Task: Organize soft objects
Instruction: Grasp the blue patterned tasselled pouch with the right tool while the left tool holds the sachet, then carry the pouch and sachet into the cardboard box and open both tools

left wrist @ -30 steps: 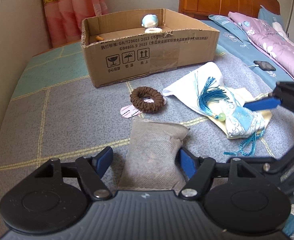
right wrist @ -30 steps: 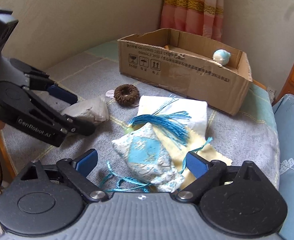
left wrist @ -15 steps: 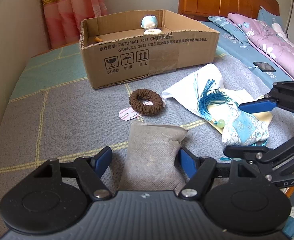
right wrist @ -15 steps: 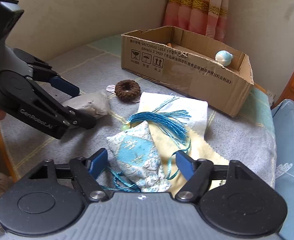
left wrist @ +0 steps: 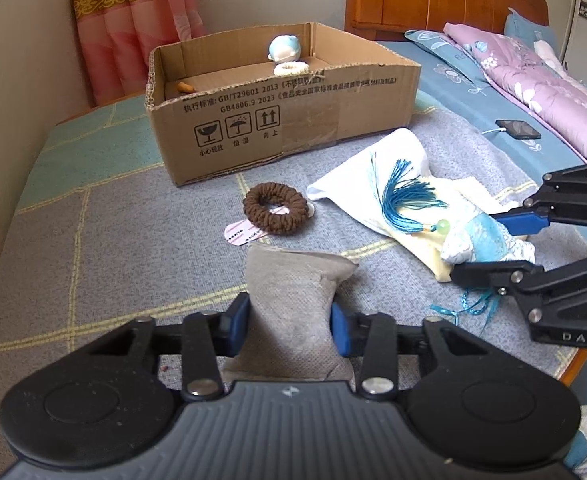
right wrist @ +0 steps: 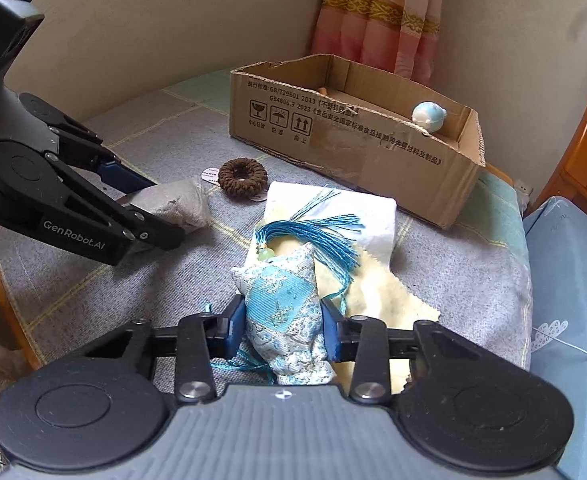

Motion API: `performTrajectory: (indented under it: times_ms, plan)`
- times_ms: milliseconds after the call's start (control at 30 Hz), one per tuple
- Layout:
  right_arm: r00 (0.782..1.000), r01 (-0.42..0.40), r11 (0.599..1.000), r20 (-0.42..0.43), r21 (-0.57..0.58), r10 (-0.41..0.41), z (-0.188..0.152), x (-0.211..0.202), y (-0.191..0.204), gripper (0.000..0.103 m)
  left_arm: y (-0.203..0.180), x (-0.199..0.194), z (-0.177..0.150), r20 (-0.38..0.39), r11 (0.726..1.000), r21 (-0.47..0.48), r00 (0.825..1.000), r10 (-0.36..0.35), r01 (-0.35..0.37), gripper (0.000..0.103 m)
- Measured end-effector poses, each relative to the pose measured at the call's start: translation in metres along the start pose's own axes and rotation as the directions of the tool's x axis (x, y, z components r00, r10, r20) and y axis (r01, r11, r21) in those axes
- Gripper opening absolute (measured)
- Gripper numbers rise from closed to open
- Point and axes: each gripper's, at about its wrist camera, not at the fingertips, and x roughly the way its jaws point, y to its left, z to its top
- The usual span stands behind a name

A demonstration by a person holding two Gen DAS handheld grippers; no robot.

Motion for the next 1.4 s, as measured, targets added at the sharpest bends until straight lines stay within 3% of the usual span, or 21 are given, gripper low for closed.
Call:
performTrajectory:
  times_ms: [467,833,1133,1400]
  plan:
    - [0.998,-0.014,1.000,0.060,0.022,0.013,0.013,-0.033,-0.011,0.039,-0.005,-0.040,0.017,0.082,0.997,0.076,0.996,-0.018,0.012,0.036]
    - [0.997,0.003,1.000,0.083,0.016,-0.004,0.041,-0.047,-0.031,0.039,0.001,-0.046,0.022,0.124,0.998,0.067,0.992,-0.016,0.008,0.036]
    - [0.988,0.034,0.999,0.148,0.012,-0.035,0.101,-0.047,-0.065,0.040,0.017,-0.047,0.019,0.140,1.000,0.027,0.990,-0.005,0.001,0.036]
    - [0.985,0.050,0.999,0.166,0.019,-0.053,0.167,-0.019,-0.108,0.040,0.025,-0.050,0.022,0.147,1.000,0.004,0.989,0.028,-0.029,0.036]
